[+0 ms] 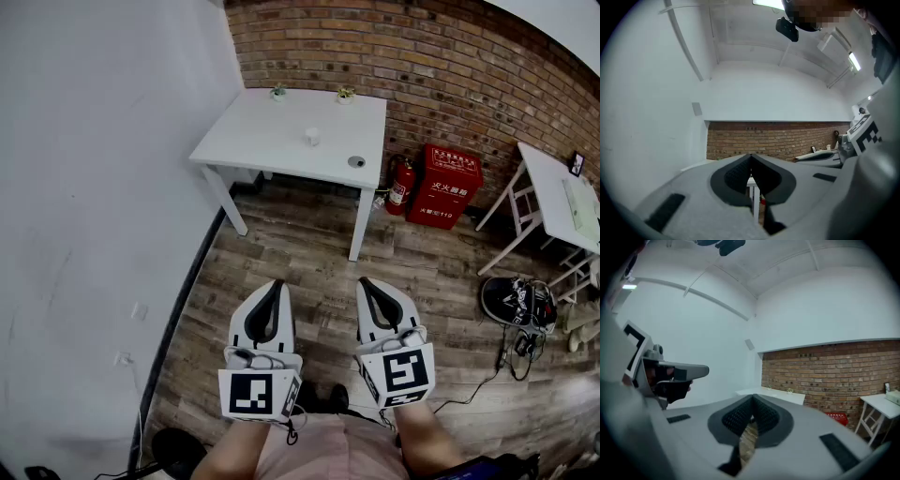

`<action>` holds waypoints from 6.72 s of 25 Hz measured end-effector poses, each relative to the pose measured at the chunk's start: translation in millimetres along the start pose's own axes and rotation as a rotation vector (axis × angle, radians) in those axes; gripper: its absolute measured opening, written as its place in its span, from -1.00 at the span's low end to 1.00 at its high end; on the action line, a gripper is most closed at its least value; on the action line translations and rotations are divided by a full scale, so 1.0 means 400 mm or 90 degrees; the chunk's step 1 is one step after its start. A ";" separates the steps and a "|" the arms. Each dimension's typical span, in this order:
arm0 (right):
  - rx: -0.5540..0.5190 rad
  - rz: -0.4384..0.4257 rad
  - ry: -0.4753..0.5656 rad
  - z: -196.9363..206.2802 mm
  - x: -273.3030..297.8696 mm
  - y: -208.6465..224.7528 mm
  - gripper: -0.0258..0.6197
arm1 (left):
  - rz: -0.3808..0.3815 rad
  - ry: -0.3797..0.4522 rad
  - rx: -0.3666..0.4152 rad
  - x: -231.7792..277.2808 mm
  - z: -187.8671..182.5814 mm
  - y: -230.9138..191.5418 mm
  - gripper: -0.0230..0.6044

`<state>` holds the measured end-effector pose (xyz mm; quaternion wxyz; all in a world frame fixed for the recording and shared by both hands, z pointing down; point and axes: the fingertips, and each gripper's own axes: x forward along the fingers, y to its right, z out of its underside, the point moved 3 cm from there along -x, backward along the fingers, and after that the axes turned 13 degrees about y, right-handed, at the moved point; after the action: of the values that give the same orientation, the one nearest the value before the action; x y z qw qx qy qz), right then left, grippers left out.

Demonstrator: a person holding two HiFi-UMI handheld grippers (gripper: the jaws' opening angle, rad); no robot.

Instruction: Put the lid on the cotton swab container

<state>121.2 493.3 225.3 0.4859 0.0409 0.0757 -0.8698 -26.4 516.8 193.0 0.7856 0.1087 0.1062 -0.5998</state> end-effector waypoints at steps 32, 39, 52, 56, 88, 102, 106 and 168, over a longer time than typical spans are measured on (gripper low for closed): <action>0.039 -0.006 -0.043 0.216 0.448 0.126 -0.50 | 0.009 -0.029 -0.059 0.350 0.251 -0.249 -0.49; 0.011 0.007 -0.024 0.176 0.685 0.170 -0.52 | 0.027 0.009 -0.062 0.563 0.241 -0.402 -0.57; 0.008 0.039 -0.029 0.220 0.868 0.278 -0.52 | 0.066 -0.022 -0.087 0.780 0.353 -0.466 -0.62; 0.023 0.038 -0.049 0.281 0.916 0.314 -0.52 | 0.070 -0.044 -0.092 0.838 0.412 -0.472 -0.62; 0.089 -0.101 -0.131 0.476 1.430 0.534 -0.22 | 0.029 -0.130 -0.139 1.353 0.676 -0.652 -0.46; 0.074 -0.103 -0.270 0.784 1.411 0.481 -0.13 | 0.158 -0.222 -0.275 1.328 0.972 -0.624 0.06; 0.077 -0.105 -0.284 0.815 1.412 0.482 -0.16 | 0.207 -0.229 -0.323 1.338 1.009 -0.606 0.20; 0.176 -0.130 -0.220 0.704 1.446 0.586 -0.27 | 0.504 -0.283 -0.266 1.305 0.939 -0.395 0.18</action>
<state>18.0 -161.1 397.5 0.3911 -0.0502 -0.1245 -0.9105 -30.5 -115.7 389.0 0.9615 -0.1495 0.0048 -0.2304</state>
